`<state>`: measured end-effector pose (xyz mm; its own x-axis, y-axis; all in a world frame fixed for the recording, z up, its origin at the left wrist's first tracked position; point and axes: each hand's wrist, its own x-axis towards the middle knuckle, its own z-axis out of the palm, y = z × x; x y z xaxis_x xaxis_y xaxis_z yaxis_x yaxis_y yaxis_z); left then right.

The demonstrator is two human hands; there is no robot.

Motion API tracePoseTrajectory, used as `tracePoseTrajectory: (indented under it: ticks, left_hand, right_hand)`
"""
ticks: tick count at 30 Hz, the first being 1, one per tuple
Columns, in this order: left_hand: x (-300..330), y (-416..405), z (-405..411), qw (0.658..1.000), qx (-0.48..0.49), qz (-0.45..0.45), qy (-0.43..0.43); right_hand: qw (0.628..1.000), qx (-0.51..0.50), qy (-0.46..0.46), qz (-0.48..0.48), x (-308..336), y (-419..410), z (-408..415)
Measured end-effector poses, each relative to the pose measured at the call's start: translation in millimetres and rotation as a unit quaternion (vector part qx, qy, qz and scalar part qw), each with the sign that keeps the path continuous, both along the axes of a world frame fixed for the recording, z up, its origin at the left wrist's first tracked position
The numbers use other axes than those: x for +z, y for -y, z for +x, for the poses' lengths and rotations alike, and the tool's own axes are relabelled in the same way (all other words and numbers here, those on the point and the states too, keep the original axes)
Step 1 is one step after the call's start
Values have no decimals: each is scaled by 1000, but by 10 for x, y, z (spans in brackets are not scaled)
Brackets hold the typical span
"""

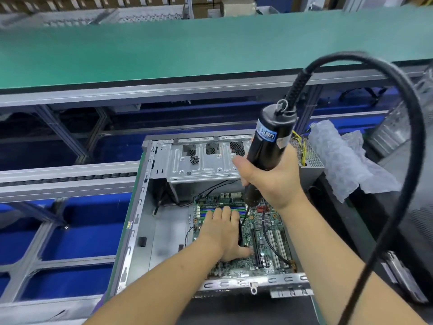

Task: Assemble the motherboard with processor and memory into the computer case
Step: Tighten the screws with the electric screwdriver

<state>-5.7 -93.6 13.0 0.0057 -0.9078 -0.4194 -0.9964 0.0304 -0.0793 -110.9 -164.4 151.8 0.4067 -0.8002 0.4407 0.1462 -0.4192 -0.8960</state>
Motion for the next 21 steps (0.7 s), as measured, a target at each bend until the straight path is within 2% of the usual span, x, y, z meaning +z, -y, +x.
tracePoseTrajectory:
  ticks: [4, 15, 21]
  left_hand:
    - [-13, 27, -14, 1000, 0, 12, 4]
    - [59, -1, -135, 998, 19, 12, 66]
    - [63, -20, -137, 998, 22, -4, 58]
  right_hand:
    - [1000, 23, 17, 13, -12, 48, -2]
    - [1000, 5, 15, 11, -25, 25, 38]
    - [1000, 15, 20, 10, -49, -17, 9]
